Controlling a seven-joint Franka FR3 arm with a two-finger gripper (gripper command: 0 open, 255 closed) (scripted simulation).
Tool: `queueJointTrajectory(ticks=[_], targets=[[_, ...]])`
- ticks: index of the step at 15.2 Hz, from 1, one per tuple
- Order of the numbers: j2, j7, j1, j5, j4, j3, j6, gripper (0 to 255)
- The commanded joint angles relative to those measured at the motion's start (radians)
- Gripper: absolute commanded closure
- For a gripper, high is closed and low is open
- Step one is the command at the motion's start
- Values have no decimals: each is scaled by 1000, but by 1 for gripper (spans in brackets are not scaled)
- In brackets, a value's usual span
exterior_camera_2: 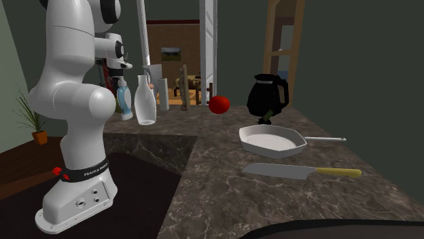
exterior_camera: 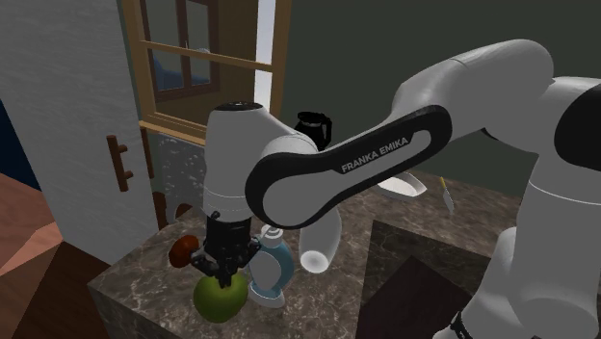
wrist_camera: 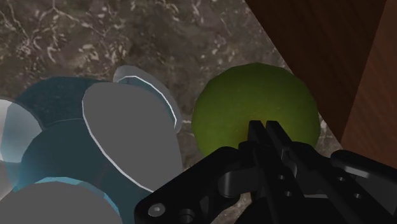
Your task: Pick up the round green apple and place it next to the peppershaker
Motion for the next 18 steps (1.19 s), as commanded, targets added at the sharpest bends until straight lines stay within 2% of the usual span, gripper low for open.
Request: queueJointTrajectory(ticks=[1,4,5,10,14,18], targets=[[1,0,0,0,-2,0,2,255],[1,0,0,0,-2,0,2,255],[1,0,0,0,-2,0,2,0],[1,0,0,0,-2,0,2,0],[-52,-21,-14,31,66,4,-114,0],[-52,-21,-14,31,66,4,-114,0]])
